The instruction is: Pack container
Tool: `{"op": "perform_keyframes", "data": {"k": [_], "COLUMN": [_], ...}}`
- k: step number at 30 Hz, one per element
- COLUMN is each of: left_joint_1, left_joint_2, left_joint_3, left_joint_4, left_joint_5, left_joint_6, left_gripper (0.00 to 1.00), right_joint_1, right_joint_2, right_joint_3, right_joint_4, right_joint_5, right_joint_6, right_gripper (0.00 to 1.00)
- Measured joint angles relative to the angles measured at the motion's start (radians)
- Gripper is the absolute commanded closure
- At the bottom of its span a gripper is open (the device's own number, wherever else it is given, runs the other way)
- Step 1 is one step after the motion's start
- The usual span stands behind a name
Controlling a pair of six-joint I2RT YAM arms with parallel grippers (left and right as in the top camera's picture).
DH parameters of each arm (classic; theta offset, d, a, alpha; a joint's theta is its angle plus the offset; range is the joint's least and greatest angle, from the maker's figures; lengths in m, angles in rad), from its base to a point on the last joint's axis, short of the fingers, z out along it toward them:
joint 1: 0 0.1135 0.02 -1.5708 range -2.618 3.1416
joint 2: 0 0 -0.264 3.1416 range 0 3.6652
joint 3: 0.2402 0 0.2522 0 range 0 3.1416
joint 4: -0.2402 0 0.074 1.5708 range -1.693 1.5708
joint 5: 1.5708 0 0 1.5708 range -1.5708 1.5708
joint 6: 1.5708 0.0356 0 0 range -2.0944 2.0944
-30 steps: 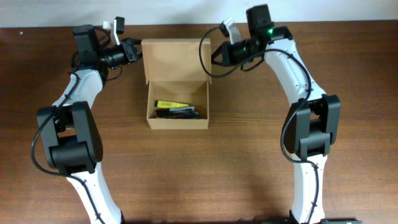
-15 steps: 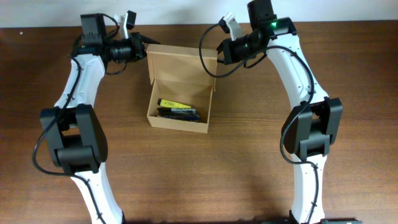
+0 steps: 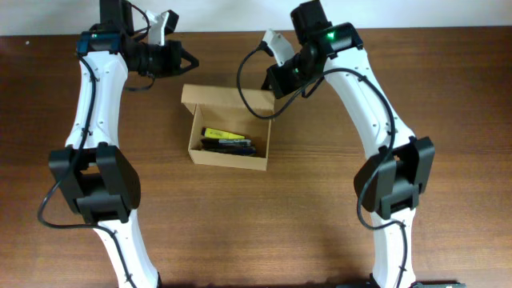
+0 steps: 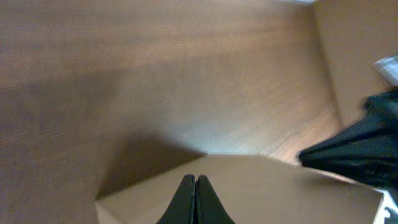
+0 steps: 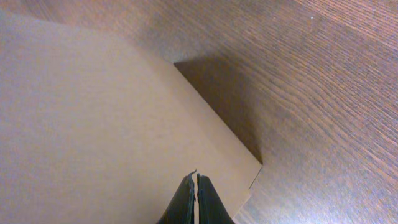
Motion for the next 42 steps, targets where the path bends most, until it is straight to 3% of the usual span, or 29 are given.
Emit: {"op": "perform_keyframes", "data": {"k": [19, 27, 33, 42], "left_joint_1": [-0.094, -0.093, -0.093, -0.077], "left_joint_2": [-0.01, -0.15, -0.303, -0.386], "left_joint_3": [0.011, 0.011, 0.014, -0.031], "left_joint_4": [-0.376, -0.428, -0.457, -0.481], "left_joint_5": [-0.384, -0.523, -0.609, -0.68], "left_joint_6": [0.139, 0.176, 0.18, 0.183], "left_gripper": [0.99, 0.99, 0.99, 0.98], "right_joint_1": [0.207, 0.222, 0.15, -0.125], "right_joint_2": [-0.064, -0.177, -0.378, -0.629], "right_joint_3": [0.005, 0.003, -0.092, -0.342], "right_joint_4": [-0.159, -0.171, -0.124, -0.06], "right_joint_5": [0.386, 0.533, 0.596, 0.563], "right_joint_6": [-0.01, -0.013, -0.016, 0.037], "right_gripper": [0.96, 0.96, 0.96, 0.96]}}
